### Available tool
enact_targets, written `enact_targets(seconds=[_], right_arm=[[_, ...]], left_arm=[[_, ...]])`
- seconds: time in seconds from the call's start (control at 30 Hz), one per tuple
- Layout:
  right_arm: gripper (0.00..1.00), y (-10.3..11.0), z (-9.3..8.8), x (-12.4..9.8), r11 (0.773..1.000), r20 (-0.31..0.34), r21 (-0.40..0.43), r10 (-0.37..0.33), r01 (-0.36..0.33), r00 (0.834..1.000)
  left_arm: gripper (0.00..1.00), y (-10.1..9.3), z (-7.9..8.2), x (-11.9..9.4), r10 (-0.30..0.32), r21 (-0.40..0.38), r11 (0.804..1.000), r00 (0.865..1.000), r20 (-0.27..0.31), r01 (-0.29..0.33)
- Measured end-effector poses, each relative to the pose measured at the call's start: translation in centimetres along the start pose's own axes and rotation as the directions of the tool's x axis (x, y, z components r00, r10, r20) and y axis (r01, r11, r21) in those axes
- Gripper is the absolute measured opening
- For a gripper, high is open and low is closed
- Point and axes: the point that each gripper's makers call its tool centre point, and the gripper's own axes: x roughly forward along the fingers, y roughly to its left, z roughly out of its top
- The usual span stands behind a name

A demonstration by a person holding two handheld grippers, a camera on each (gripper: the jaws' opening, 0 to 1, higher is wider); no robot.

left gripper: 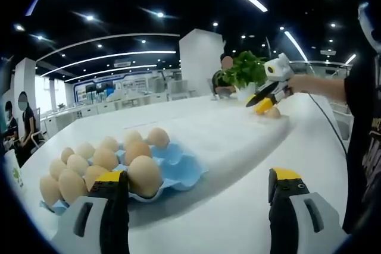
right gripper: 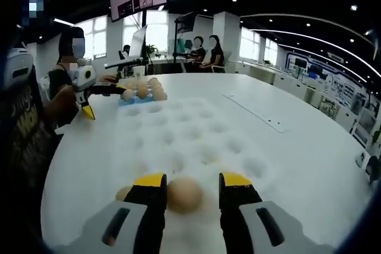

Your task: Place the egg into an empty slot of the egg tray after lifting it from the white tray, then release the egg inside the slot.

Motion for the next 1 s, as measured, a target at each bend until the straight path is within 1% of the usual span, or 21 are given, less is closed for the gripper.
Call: enact_targets(seconds=[0.2, 0.3, 0.47, 0.6, 0.73, 0.77, 0.83, 0.9, 1.0], right_arm=[[0.36, 0.5, -0.3, -0.4, 0.992, -0.015, -0.105, 0.067, -0.069, 0.998], [0.34, 0.7, -0.5, -0.4, 0.988, -0.028, -0.12, 0.091, -0.094, 0.995], [0.34, 0.7, -0.9, -0.4, 0.979, -0.048, -0.151, 0.131, -0.137, 0.99], [0.34, 0.7, -1.2, -0.3, 0.978, -0.045, -0.126, 0.161, -0.166, 0.986], [0.33, 0.8, -1.5, -0.2, 0.981, -0.015, -0.057, 0.187, -0.187, 0.982], [0.33, 0.9, -1.6, -0.2, 0.982, -0.004, -0.014, 0.191, -0.191, 0.982], [0.33, 0.8, -1.6, -0.1, 0.98, 0.009, 0.018, 0.197, -0.197, 0.98], [0.33, 0.8, -1.6, -0.1, 0.98, 0.009, 0.003, 0.198, -0.198, 0.98], [0.32, 0.9, -1.6, -0.1, 0.981, 0.006, 0.003, 0.196, -0.196, 0.981]], left_arm=[[1.0, 0.1, 0.0, 0.0, -0.001, 0.0, 1.0, 1.0, 0.001, 0.001], [1.0, 0.2, -0.1, 0.0, 0.0, 0.002, 1.0, 1.0, 0.002, 0.0], [1.0, 0.3, -0.1, 0.0, 0.0, 0.003, 1.0, 1.0, 0.002, 0.0], [1.0, 0.3, -0.2, -0.1, 0.0, 0.005, 1.0, 1.0, 0.002, 0.0], [1.0, 0.3, -0.2, -0.1, 0.001, 0.007, 1.0, 1.0, 0.002, -0.001], [1.0, 0.3, -0.2, -0.1, 0.001, 0.007, 1.0, 1.0, 0.003, -0.001], [1.0, 0.3, -0.2, -0.1, 0.001, 0.007, 1.0, 1.0, 0.004, -0.001], [1.0, 0.3, -0.2, -0.1, 0.0, 0.007, 1.0, 1.0, 0.005, 0.0], [1.0, 0.4, -0.2, -0.1, 0.0, 0.006, 1.0, 1.0, 0.007, 0.0]])
